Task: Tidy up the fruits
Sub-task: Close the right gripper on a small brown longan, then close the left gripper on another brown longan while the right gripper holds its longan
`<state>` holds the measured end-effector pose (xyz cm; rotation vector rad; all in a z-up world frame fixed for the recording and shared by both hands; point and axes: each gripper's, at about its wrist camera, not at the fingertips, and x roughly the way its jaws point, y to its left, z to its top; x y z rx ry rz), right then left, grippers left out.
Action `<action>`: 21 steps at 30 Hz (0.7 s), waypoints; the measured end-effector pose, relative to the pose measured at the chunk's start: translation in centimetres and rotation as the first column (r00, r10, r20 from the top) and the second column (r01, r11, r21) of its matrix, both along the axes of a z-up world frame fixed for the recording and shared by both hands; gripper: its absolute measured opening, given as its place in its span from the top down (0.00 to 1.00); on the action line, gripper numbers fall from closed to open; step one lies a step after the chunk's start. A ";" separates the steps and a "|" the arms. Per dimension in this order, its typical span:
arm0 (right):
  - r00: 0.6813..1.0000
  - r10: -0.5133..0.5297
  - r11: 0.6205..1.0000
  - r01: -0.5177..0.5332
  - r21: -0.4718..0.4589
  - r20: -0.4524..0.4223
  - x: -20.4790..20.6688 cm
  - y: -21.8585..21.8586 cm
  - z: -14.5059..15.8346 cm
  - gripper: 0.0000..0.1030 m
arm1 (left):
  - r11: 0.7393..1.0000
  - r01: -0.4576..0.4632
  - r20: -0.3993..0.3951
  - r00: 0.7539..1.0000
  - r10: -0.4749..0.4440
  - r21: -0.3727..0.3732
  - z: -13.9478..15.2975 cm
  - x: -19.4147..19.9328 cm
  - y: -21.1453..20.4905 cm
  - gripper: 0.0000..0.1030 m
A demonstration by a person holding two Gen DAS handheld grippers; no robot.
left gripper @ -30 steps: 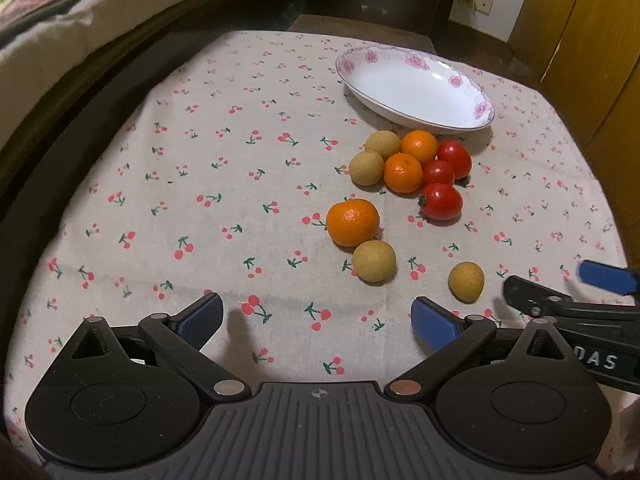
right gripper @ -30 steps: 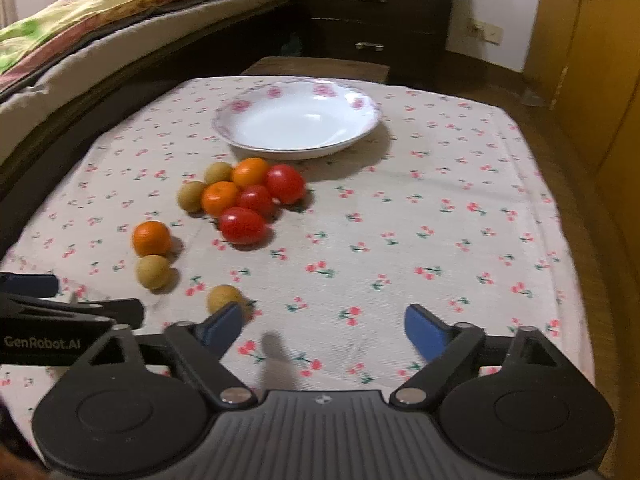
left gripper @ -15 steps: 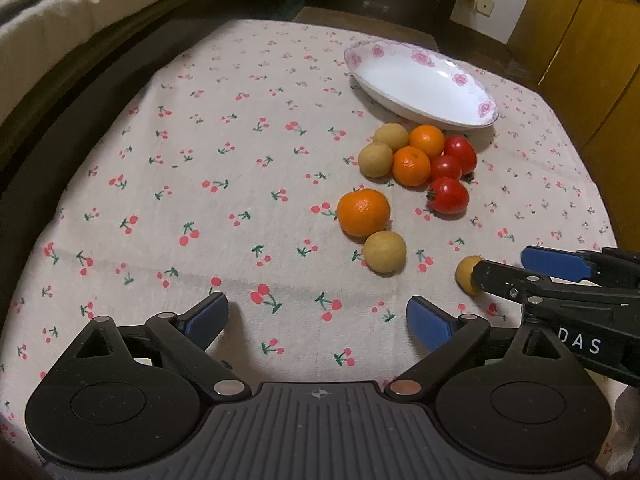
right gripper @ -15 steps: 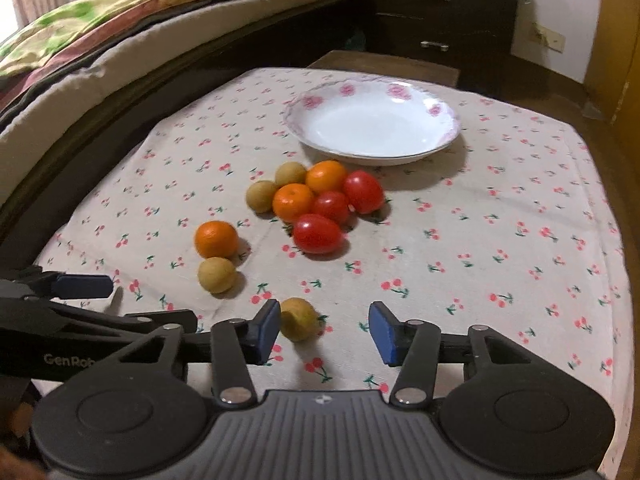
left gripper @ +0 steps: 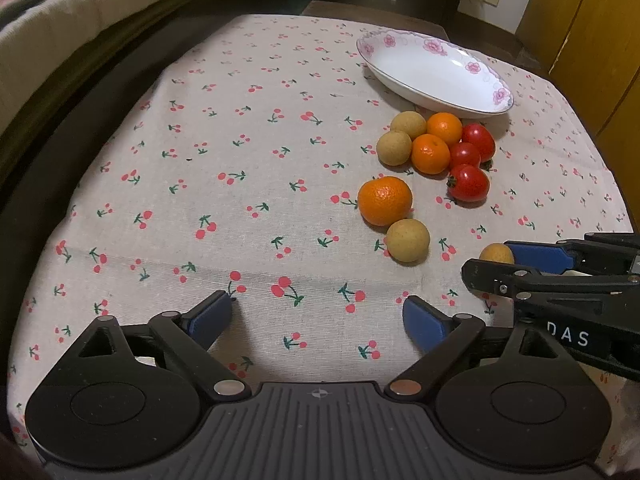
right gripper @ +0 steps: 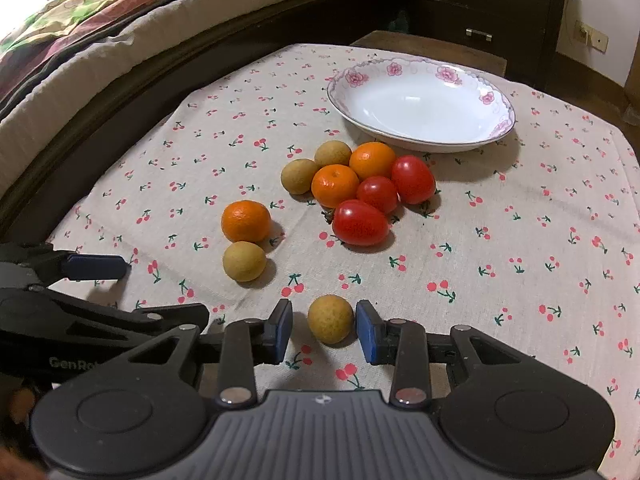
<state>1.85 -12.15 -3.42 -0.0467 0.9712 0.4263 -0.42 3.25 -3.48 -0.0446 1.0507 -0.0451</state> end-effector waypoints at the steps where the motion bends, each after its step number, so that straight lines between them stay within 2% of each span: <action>1: 1.000 -0.001 1.000 0.001 -0.003 -0.003 0.0 0.0 0.0 0.65 | 1.000 0.001 0.000 1.000 -0.001 0.002 0.0 0.0 0.0 0.07; 4: 1.000 0.003 1.000 -0.003 -0.018 -0.002 0.0 0.1 0.1 0.68 | 1.000 0.013 -0.003 1.000 -0.013 0.013 -0.1 -0.1 -0.2 0.05; 5: 1.000 0.006 0.999 -0.006 -0.032 0.004 0.0 0.2 0.1 0.74 | 1.000 0.020 -0.006 1.000 -0.020 0.020 -0.1 -0.1 -0.3 0.04; 8: 1.000 0.005 0.998 -0.004 -0.064 0.012 -0.2 0.3 0.2 0.75 | 0.999 0.025 -0.007 1.000 -0.025 0.031 -0.2 0.0 -0.5 0.05; 13: 1.000 -0.016 0.998 0.017 -0.061 0.006 -0.2 -0.5 0.7 0.75 | 1.000 0.012 0.013 1.000 -0.011 -0.019 0.3 0.3 -0.4 0.18; 21: 0.997 -0.067 0.998 0.067 -0.016 0.025 0.3 -2.8 2.4 0.75 | 0.999 0.053 0.038 0.998 -0.052 -0.015 0.6 1.6 -3.2 0.23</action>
